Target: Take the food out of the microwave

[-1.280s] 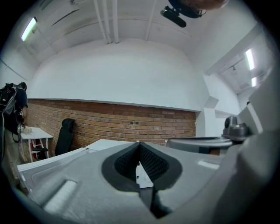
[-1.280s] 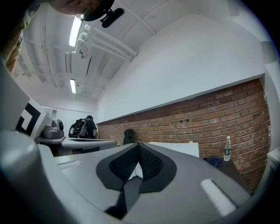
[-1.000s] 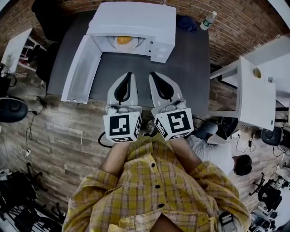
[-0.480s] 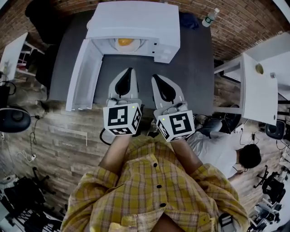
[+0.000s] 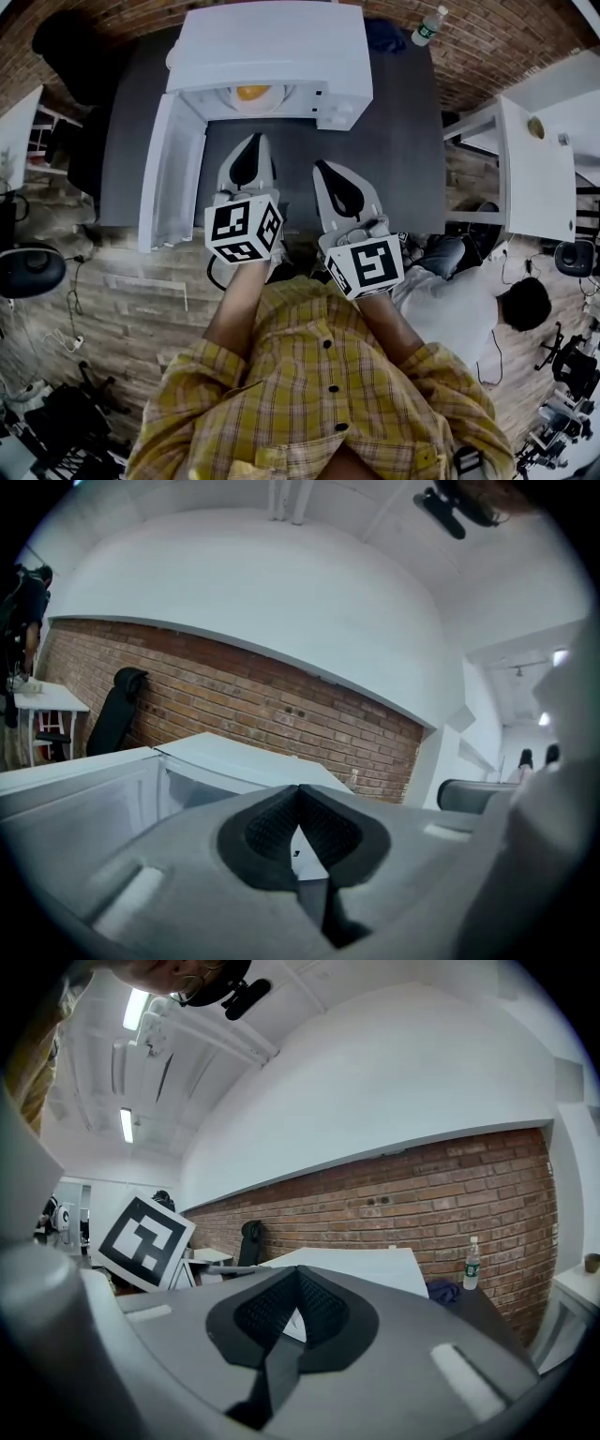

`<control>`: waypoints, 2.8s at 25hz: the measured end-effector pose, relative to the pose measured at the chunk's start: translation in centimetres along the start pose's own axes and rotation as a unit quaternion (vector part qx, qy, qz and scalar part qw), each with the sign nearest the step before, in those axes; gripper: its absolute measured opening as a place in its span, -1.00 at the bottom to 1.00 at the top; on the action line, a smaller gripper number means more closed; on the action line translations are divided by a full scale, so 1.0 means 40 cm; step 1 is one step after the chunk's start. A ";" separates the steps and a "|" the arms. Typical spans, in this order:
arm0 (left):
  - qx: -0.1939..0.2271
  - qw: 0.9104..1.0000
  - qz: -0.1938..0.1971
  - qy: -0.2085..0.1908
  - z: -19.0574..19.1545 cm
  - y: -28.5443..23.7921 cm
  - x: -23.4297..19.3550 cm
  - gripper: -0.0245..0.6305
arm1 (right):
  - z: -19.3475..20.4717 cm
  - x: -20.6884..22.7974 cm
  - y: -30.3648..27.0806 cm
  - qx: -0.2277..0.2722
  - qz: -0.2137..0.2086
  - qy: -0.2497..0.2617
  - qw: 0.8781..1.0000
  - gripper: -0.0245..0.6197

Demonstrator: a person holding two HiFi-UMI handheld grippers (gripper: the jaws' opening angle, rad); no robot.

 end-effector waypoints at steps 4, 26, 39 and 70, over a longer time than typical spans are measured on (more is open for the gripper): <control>-0.020 1.000 0.002 0.017 0.028 -0.043 -0.034 -0.93 | 0.007 0.004 -0.006 -0.005 0.004 0.000 1.000 -0.91; -0.085 0.977 0.004 0.195 0.193 -0.238 -0.201 -0.63 | 0.037 0.050 -0.079 -0.035 0.018 -0.008 0.999 -0.91; -0.098 0.945 0.004 0.313 0.304 -0.301 -0.283 -0.59 | 0.062 0.064 -0.111 -0.055 0.021 -0.004 0.998 -0.91; 0.001 0.763 -0.029 0.645 0.506 -0.394 -0.384 -0.54 | 0.084 0.070 -0.135 -0.074 0.030 -0.016 0.997 -0.91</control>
Point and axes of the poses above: the fingertips, and each gripper's own axes: y backward along the fingers, x to its right, z out of its underside, the point moved 9 cm from there along y, backward along the fingers, and after that the axes turned 1 degree about -z, right-handed, at the moved point
